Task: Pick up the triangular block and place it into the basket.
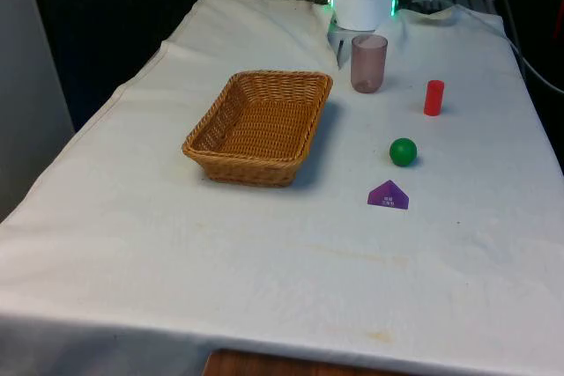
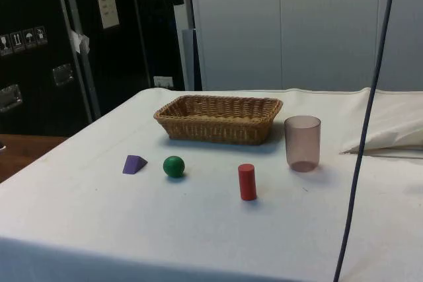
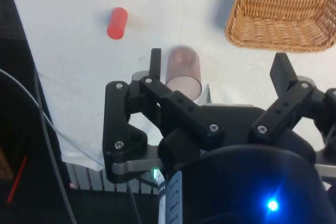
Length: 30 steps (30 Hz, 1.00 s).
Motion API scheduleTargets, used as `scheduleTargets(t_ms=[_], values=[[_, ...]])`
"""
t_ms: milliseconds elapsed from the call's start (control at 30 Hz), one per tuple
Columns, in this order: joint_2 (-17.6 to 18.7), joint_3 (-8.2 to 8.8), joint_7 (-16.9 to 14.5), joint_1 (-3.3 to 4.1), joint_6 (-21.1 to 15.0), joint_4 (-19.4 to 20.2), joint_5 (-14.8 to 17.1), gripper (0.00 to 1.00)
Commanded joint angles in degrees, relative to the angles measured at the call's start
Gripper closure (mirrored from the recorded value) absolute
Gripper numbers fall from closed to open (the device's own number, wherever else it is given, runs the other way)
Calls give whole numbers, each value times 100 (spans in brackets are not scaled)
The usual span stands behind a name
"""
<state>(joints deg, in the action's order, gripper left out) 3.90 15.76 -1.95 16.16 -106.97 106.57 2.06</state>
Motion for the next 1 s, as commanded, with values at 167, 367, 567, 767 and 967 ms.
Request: scheduleTargets(t_ms=[167, 367, 567, 767, 967], values=[[143, -138, 149, 23, -183, -46, 23, 0], [229, -344, 338, 29, -407, -69, -11, 0], [309, -470, 447, 29, -556, -103, -17, 0], [447, -607, 561, 34, -722, -160, -34, 0], [630, -756, 705, 46, -882, -264, -63, 0]])
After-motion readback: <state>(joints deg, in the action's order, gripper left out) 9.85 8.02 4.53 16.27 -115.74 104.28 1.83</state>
